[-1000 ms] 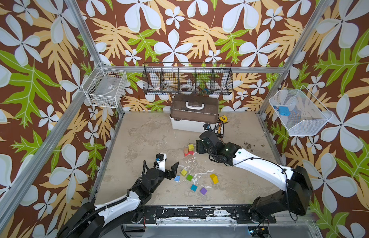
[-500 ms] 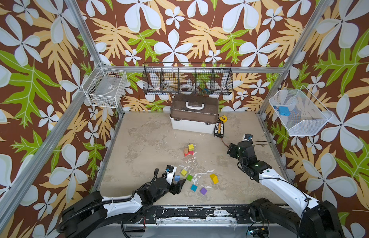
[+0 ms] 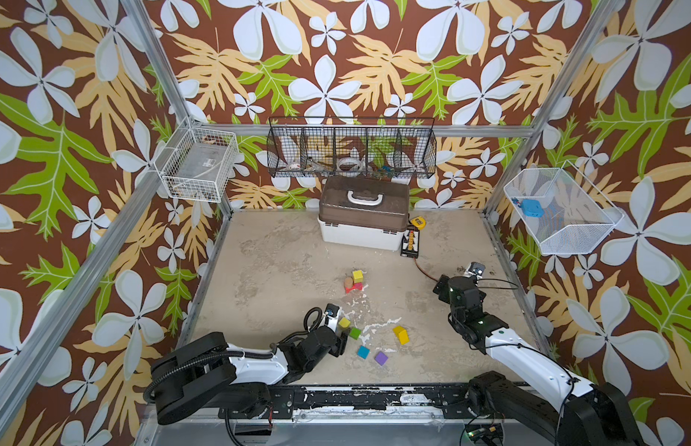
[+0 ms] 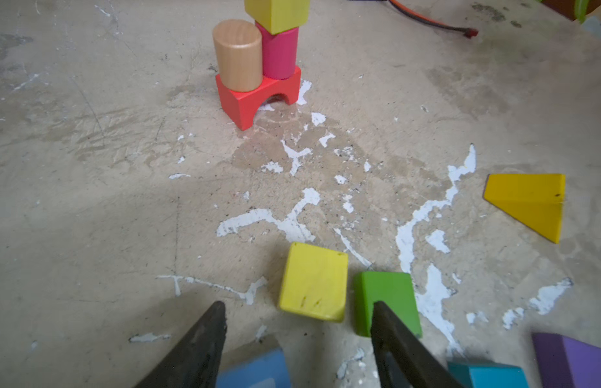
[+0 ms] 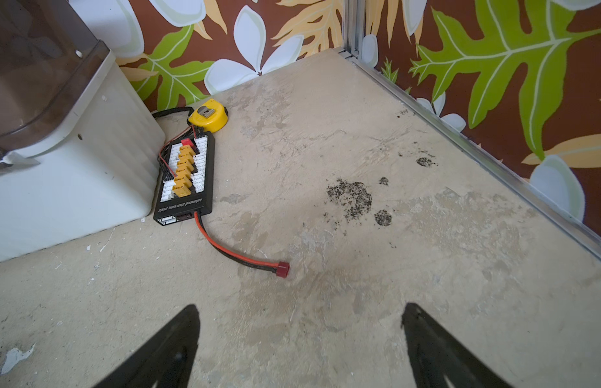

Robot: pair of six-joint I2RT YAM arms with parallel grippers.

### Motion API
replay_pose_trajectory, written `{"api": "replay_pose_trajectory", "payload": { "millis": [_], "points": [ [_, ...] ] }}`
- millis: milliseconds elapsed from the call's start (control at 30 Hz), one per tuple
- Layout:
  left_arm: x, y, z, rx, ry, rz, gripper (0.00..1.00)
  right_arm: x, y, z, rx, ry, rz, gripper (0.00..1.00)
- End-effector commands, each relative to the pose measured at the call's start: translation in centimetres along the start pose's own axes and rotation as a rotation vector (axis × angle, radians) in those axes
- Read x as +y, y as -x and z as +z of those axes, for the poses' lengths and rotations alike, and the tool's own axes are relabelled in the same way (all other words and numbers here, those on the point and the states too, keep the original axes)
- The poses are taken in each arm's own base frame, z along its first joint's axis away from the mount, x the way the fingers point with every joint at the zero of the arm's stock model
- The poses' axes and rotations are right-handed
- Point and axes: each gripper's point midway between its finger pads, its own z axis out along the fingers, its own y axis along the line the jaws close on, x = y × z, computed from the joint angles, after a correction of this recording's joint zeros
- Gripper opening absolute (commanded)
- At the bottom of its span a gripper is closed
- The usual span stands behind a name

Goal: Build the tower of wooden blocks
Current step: 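Retract the right arm while the left gripper moves to the yellow cube, then close the left gripper on the yellow cube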

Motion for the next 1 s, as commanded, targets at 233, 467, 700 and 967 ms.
{"api": "replay_pose_trajectory", "payload": {
  "millis": [233,467,700,967],
  "points": [
    [-0.4,0.5,1.0,0.009,0.022,0.099,0.59,0.8,0.3,1.3,0.022,-0.040,-0.037,0.90],
    [-0.7,0.3,1.2,0.012,0.007,0.109,0.52,0.8,0.2,1.7,0.034,-0.057,-0.041,0.89],
    [-1.3,0.2,1.5,0.009,-0.021,0.124,0.41,0.9,0.1,1.9,0.042,-0.063,-0.047,0.89],
    [-2.0,0.4,1.9,0.005,-0.052,0.137,0.41,1.0,0.0,2.1,0.051,-0.063,-0.053,0.88]
  ]
}}
